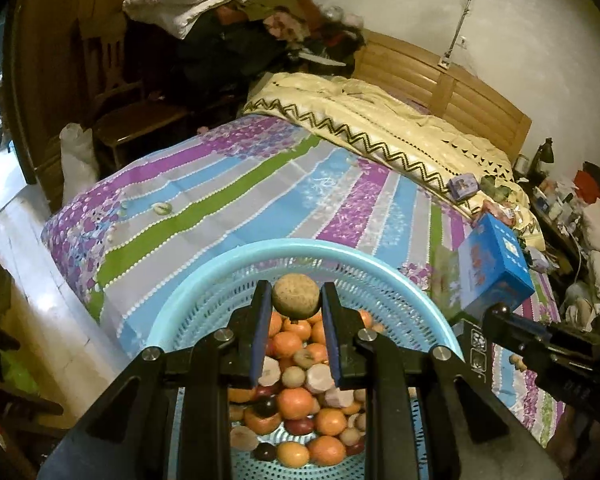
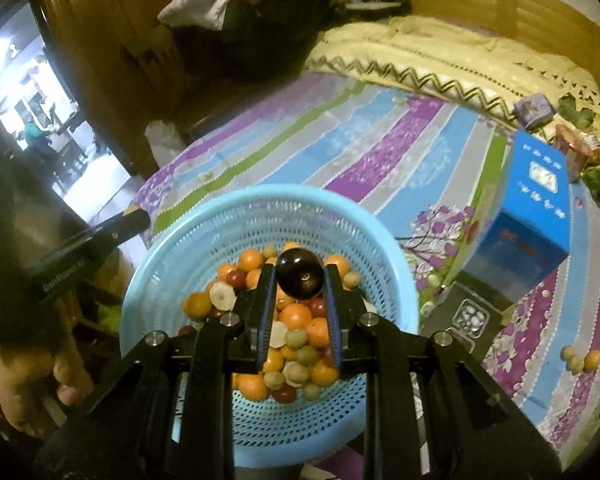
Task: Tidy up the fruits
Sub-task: 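Carry the plum and tan fruit in both tools over the basket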
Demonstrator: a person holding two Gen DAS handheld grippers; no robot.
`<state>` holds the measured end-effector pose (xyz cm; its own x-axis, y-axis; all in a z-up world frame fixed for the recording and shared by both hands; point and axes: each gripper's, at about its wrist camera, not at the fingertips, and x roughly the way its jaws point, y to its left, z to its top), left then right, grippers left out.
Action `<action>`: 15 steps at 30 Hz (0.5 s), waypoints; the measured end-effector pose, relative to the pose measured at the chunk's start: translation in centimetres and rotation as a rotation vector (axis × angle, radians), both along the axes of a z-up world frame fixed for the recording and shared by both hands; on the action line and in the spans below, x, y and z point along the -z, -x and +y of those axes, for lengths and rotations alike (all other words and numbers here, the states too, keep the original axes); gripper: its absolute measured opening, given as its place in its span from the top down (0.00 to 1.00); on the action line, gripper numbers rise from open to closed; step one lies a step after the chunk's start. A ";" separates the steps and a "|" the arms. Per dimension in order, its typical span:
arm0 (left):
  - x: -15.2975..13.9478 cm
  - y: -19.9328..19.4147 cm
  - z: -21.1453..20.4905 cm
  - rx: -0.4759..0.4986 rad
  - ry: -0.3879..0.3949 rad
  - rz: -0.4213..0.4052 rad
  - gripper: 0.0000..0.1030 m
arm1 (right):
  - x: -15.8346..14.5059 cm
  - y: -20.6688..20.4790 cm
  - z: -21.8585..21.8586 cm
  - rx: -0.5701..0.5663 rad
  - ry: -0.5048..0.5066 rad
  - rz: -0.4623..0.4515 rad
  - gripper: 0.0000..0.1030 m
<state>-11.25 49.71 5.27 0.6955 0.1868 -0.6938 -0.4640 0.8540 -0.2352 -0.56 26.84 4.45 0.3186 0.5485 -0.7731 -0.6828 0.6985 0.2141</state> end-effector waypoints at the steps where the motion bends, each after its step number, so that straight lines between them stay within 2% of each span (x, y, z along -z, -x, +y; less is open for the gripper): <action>1: 0.1 0.0 0.1 0.001 0.003 0.003 0.76 | 0.1 0.1 0.2 -0.005 0.004 0.008 0.77; 15: 1.2 0.0 1.0 0.005 0.021 0.019 0.76 | 1.0 0.1 1.5 -0.019 0.023 0.040 0.77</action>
<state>-11.21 50.66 4.02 0.6831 0.1687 -0.7106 -0.4644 0.8512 -0.2443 -0.65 28.35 3.41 0.2767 0.5360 -0.7976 -0.6869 0.6908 0.2259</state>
